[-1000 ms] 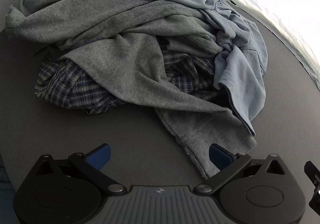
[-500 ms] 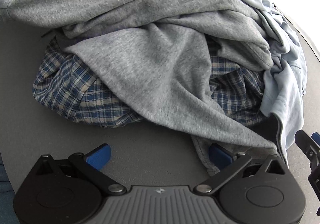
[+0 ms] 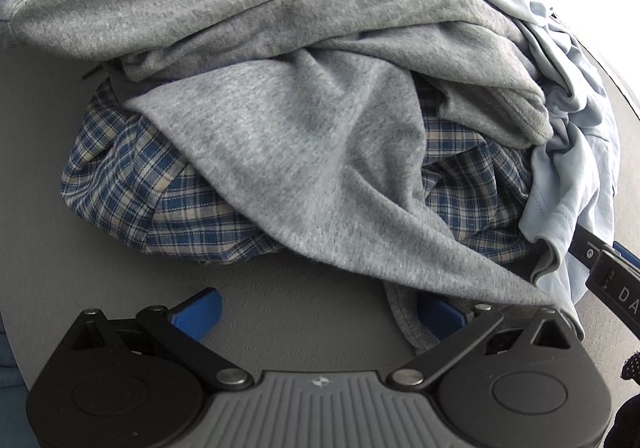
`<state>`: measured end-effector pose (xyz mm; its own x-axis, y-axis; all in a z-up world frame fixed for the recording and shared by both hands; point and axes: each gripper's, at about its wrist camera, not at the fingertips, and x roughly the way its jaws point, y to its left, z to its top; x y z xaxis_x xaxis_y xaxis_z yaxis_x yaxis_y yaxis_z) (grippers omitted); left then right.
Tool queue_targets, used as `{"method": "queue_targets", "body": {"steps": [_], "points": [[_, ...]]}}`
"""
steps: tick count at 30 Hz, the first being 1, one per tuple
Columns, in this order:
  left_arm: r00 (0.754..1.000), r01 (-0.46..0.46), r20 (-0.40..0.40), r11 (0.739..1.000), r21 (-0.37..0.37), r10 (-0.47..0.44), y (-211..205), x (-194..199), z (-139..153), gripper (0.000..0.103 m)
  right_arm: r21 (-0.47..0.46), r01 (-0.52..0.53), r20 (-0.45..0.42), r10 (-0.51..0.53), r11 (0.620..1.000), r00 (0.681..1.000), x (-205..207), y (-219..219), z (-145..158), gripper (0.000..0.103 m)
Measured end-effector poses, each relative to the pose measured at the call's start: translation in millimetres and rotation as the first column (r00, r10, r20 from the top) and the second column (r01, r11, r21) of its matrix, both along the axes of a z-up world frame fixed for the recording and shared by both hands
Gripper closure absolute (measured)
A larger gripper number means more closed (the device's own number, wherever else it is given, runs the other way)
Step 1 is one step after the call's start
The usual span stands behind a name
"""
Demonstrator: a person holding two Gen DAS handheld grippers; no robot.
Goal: Fold clothes
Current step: 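Reach into the clothes heap and grasp the light blue T-shirt with the right tool, then pull the light blue T-shirt out of the heap with the right tool onto open table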
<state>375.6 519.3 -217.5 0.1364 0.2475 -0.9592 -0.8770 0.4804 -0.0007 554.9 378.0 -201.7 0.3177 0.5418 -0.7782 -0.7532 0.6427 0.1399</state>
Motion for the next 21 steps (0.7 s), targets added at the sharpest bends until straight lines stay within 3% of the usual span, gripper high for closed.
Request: {"method": "queue_targets", "body": {"steps": [1, 3, 5, 9, 14, 18, 21], "points": [[1.0, -0.001, 0.0, 1.0, 0.001, 0.001, -4, 2, -1, 0.0, 0.005, -0.003, 0.0, 0.003, 1.0, 1.0, 0, 0, -1, 0.04], [1.0, 0.0, 0.001, 1.0, 0.002, 0.0, -6, -7, -1, 0.0, -0.005, -0.012, 0.018, 0.013, 1.0, 1.0, -2, 0, 0, 0.064], [1.0, -0.001, 0.0, 1.0, 0.0, 0.001, -8, -8, -1, 0.0, -0.002, -0.015, 0.013, 0.015, 1.0, 1.0, -2, -2, 2, 0.096], [1.0, 0.017, -0.006, 1.0, -0.021, -0.017, -9, 3, 0, 0.0, 0.015, 0.047, 0.008, -0.047, 0.999, 0.999, 1, -19, 10, 0.097], [0.998, -0.003, 0.061, 0.997, -0.078, 0.008, -24, -3, 17, 0.0, -0.014, 0.161, 0.136, -0.157, 0.987, 0.978, 2, -63, 25, 0.097], [0.994, 0.079, 0.085, 0.996, -0.035, -0.075, -64, -5, 39, 0.0, -0.034, 0.192, 0.241, -0.178, 0.981, 0.954, -6, -112, 36, 0.097], [0.984, 0.153, 0.089, 0.988, -0.009, -0.152, -99, -2, 53, 0.0, -0.098, 0.164, 0.365, -0.118, 0.982, 0.923, -28, -138, 39, 0.098]]}}
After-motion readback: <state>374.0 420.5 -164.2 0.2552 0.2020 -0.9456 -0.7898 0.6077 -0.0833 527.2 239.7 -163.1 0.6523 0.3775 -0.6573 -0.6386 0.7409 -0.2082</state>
